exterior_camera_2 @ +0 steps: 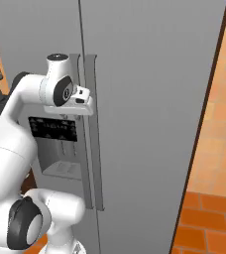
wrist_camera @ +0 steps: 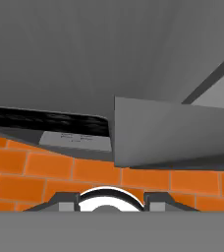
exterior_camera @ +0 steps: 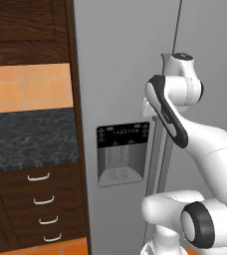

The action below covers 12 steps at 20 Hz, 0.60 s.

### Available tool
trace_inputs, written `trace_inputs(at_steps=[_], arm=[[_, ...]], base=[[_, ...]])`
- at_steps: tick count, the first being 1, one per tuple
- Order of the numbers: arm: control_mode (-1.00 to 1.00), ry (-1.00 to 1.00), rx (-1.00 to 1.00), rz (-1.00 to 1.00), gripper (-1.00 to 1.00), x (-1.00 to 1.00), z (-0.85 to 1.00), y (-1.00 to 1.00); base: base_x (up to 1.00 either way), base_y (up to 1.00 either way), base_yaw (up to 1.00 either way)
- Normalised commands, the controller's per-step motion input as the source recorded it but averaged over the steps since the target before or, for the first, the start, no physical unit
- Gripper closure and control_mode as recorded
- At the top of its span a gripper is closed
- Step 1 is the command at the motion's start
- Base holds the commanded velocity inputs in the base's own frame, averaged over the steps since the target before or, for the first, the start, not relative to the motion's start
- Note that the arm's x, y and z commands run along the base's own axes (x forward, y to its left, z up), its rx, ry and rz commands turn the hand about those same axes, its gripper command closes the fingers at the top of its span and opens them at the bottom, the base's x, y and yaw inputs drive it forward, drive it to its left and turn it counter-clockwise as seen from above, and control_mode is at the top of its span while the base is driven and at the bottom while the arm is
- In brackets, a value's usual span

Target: Take the strawberry from the fridge and place it on top of the pancake, located on the dining counter.

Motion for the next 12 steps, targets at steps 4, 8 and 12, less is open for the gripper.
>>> trace_inputs(at_steps=[4, 8, 12], arm=[[1.0, 0.0, 0.0, 0.0, -1.0, -0.02, 0.0, 0.0], [1.0, 0.0, 0.0, 0.0, -1.0, 0.0, 0.0, 0.0], [1.0, 0.0, 0.0, 0.0, -1.0, 0.0, 0.0, 0.0]], base=[[-0.21, -0.03, 0.0], [-0.55, -0.77, -0.01], [-0.45, -0.59, 0.0]])
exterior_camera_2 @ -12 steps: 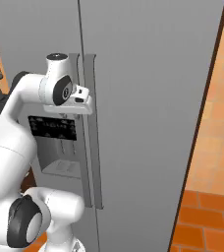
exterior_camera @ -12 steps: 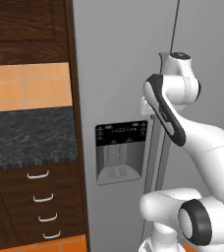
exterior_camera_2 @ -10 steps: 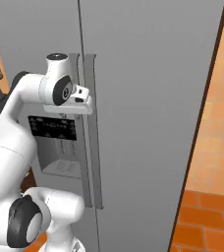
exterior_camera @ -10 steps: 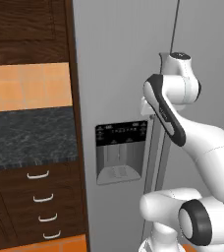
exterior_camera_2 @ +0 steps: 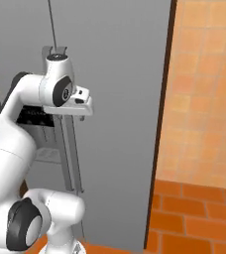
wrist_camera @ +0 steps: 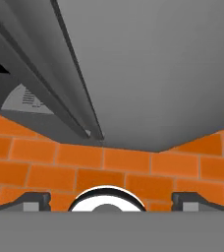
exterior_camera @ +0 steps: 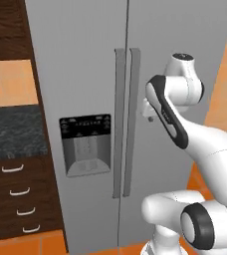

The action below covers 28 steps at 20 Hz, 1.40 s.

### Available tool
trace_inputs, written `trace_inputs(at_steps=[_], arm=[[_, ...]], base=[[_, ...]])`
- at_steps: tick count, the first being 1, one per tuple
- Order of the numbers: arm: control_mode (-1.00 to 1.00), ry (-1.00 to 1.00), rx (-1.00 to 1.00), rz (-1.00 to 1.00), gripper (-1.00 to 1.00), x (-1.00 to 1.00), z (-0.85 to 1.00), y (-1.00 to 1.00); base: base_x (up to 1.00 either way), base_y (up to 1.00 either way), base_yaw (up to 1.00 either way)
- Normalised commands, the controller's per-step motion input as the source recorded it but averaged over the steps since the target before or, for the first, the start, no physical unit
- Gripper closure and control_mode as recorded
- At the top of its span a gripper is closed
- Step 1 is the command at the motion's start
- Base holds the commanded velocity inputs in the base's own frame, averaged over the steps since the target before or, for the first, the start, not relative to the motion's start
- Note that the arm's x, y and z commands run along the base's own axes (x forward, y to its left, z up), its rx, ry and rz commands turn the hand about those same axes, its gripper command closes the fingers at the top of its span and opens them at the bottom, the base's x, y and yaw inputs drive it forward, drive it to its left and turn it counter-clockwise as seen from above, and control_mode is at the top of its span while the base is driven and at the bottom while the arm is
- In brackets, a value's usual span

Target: Take the strawberry from the fridge and place it on top of the pancake, located on the dining counter.

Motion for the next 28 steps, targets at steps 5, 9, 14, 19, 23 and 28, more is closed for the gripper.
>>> trace_inputs(at_steps=[5, 9, 14, 19, 23, 28], arm=[[1.0, 0.0, 0.0, 0.0, -1.0, 0.0, 0.0, 0.0], [1.0, 0.0, 0.0, 0.0, -1.0, 0.0, 0.0, 0.0], [1.0, 0.0, 0.0, 0.0, -1.0, 0.0, 0.0, 0.0], [1.0, 0.0, 0.0, 0.0, -1.0, 0.0, 0.0, 0.0], [-1.0, -0.1, 0.13, 0.0, -1.0, 0.29, -0.13, -0.4], [-1.0, -0.06, 0.16, 0.0, -1.0, 0.23, 0.01, -0.42]], base=[[-0.55, 0.38, 0.0], [-0.02, 0.57, 0.0], [0.02, 0.08, 0.01], [0.1, -0.03, 0.01], [0.0, 0.0, 0.0], [0.0, 0.0, 0.0]])
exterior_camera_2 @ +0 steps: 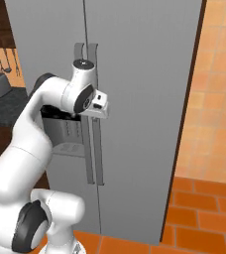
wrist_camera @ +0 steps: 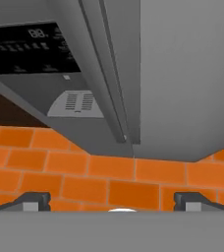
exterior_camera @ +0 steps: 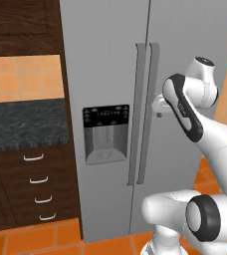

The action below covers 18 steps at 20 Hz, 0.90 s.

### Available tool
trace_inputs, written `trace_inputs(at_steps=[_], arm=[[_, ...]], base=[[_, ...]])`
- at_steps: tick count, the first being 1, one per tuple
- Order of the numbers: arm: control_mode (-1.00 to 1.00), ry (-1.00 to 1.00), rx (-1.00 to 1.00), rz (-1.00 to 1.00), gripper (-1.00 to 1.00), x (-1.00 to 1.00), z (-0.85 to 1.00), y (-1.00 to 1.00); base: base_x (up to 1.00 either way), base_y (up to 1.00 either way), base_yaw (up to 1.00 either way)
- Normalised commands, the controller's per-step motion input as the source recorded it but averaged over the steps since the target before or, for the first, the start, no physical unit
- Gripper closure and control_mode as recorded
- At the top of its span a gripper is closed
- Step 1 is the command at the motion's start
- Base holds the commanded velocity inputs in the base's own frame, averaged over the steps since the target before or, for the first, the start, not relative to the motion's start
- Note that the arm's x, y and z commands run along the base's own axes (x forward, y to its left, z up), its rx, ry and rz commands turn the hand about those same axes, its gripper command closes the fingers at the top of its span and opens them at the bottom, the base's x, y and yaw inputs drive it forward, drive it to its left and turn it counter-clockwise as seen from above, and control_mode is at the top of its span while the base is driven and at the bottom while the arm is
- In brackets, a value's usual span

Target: Take the strawberry from the fridge and place it on top of the pancake, located on the dining counter.

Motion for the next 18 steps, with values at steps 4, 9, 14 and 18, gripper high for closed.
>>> trace_inputs(at_steps=[4, 9, 14, 18], arm=[[-1.0, 0.02, 0.0, 0.0, -1.0, 0.03, 0.13, -0.13], [-1.0, 0.0, 0.02, -0.02, -1.0, 0.2, 0.41, -0.25], [-1.0, -0.02, 0.0, 0.0, -1.0, 0.54, 0.05, 0.13], [-1.0, -0.25, 0.0, 0.0, -1.0, 0.38, -0.07, 0.31]], base=[[0.0, 0.0, 0.0], [0.0, 0.0, 0.0], [0.0, 0.0, 0.0], [0.0, 0.0, 0.0]])
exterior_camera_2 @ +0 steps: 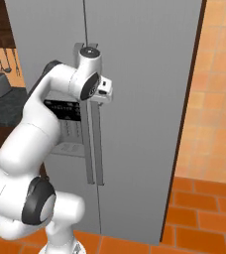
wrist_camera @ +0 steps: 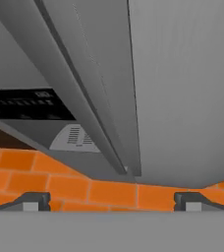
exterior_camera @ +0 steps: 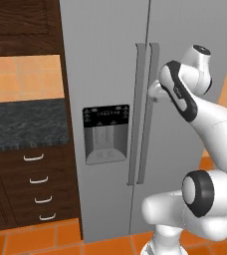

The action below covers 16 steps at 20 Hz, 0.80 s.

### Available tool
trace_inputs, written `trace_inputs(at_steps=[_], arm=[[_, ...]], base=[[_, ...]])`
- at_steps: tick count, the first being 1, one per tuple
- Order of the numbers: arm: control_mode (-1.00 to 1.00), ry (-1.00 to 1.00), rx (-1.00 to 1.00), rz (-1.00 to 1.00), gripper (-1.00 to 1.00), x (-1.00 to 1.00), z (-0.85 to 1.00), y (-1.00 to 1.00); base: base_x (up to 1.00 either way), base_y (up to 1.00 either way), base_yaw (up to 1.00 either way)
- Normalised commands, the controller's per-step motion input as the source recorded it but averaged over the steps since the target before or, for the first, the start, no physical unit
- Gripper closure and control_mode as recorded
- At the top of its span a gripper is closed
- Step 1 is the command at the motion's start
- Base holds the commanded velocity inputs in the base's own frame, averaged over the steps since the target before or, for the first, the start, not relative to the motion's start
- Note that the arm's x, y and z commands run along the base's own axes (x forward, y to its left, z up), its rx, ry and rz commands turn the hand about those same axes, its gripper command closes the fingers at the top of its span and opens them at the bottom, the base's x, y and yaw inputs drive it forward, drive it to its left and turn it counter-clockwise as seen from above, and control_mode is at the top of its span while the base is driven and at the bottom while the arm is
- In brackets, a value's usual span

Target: Take the strawberry from the fridge and place it on top of the pancake, located on the dining counter.

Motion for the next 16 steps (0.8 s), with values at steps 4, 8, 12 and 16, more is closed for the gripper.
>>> trace_inputs(at_steps=[4, 8, 12, 16], arm=[[-1.0, -0.27, -0.02, 0.0, -1.0, 0.29, -0.18, 0.3], [-1.0, -0.07, 0.0, -0.01, -1.0, 0.53, -0.08, 0.04], [-1.0, -0.09, 0.0, -0.03, -1.0, 0.69, -0.12, 0.0], [-1.0, -0.16, 0.0, 0.0, -1.0, 0.55, -0.19, 0.0]], base=[[0.0, 0.0, 0.0], [0.0, 0.0, 0.0], [0.0, 0.0, 0.0], [0.0, 0.0, 0.0]])
